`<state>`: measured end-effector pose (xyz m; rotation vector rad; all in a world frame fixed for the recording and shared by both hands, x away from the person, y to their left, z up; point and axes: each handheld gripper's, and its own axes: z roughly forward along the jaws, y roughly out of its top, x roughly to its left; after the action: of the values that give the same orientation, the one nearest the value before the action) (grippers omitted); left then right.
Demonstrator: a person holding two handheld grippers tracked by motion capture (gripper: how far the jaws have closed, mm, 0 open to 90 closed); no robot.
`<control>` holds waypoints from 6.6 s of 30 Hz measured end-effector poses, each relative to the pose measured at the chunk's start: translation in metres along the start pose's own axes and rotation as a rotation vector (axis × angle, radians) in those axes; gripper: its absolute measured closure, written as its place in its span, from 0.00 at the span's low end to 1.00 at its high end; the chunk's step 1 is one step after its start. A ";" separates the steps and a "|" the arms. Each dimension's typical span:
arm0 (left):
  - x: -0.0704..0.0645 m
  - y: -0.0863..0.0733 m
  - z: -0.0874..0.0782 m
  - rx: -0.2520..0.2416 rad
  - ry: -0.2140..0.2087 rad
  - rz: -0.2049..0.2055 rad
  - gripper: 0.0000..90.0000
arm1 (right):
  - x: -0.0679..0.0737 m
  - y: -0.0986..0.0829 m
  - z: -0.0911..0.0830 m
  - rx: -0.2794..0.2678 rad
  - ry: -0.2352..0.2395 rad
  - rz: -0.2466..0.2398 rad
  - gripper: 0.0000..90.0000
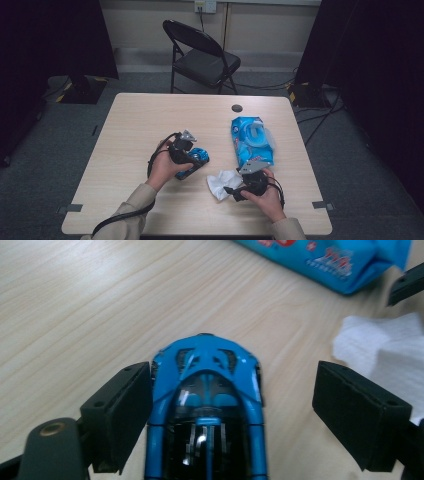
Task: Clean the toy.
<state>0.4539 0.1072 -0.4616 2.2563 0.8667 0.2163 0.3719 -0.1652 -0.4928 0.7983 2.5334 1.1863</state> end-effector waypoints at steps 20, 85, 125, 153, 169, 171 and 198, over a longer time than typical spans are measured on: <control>0.012 0.003 0.036 0.057 0.014 -0.044 0.19 | -0.003 -0.001 0.004 -0.003 0.012 0.010 0.15; 0.004 -0.006 -0.028 -0.135 -0.018 -0.055 0.27 | 0.008 0.012 0.005 -0.065 0.044 0.046 0.35; -0.006 -0.007 -0.052 -0.210 -0.072 -0.025 0.29 | 0.008 0.006 0.014 -0.053 0.115 0.220 0.95; -0.033 -0.003 -0.069 -0.246 -0.141 0.073 0.29 | -0.020 0.155 -0.015 -0.208 0.066 0.203 0.96; -0.033 -0.006 -0.066 -0.223 -0.146 0.068 0.29 | 0.000 0.170 0.018 -0.104 0.156 0.141 0.96; -0.034 -0.006 -0.066 -0.224 -0.140 0.069 0.29 | 0.000 0.168 0.016 -0.109 0.165 0.140 0.96; -0.021 -0.008 -0.075 -0.239 -0.085 0.022 0.29 | 0.007 0.138 -0.011 -0.166 0.212 0.117 0.96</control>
<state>0.4054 0.1391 -0.4094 2.0381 0.7312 0.2198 0.4136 -0.0960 -0.3807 0.8299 2.5357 1.5725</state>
